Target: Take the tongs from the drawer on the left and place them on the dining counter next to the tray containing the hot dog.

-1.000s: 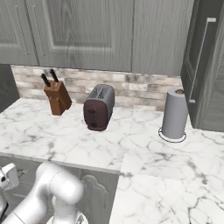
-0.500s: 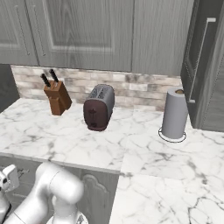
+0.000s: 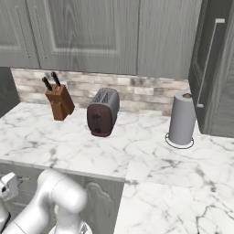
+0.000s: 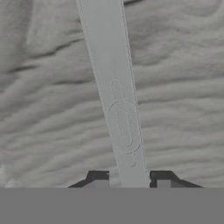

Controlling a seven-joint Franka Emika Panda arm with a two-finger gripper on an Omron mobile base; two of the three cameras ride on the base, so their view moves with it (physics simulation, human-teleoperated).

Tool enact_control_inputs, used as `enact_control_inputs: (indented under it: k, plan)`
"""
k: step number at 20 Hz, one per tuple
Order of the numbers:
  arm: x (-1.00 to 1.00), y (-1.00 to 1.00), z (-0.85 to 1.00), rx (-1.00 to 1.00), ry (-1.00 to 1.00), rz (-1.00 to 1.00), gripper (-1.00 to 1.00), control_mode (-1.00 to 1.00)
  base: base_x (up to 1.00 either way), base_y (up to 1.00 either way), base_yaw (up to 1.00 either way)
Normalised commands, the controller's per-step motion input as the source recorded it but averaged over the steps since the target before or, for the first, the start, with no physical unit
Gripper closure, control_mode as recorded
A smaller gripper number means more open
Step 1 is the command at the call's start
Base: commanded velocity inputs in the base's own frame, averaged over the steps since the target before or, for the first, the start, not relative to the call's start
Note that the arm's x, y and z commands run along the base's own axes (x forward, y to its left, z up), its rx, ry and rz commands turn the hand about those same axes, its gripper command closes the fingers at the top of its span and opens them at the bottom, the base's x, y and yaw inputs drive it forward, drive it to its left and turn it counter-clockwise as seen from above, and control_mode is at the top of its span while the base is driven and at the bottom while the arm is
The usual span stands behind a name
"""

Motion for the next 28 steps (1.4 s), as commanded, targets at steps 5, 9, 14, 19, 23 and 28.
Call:
enact_control_inputs:
  k: [5,9,14,19,23,28]
  plan:
    - [-0.24,0.68,-0.2,0.0,0.0,0.0,1.0,-1.0,0.0,0.0,0.0]
    - [-0.05,0.5,-0.14,0.0,0.0,0.0,1.0,-1.0,0.0,0.0,0.0]
    - [0.12,0.22,-0.08,0.0,0.0,0.05,1.0,-1.0,0.0,0.0,0.0]
    - [-0.13,0.45,-0.36,0.0,0.0,0.11,1.0,-1.0,0.0,0.0,0.0]
    - [-0.51,0.68,-0.5,0.0,0.0,0.13,1.0,-1.0,0.0,0.0,0.0]
    - [-0.56,0.78,-0.49,-0.02,0.0,0.13,1.0,-1.0,0.0,0.0,0.0]
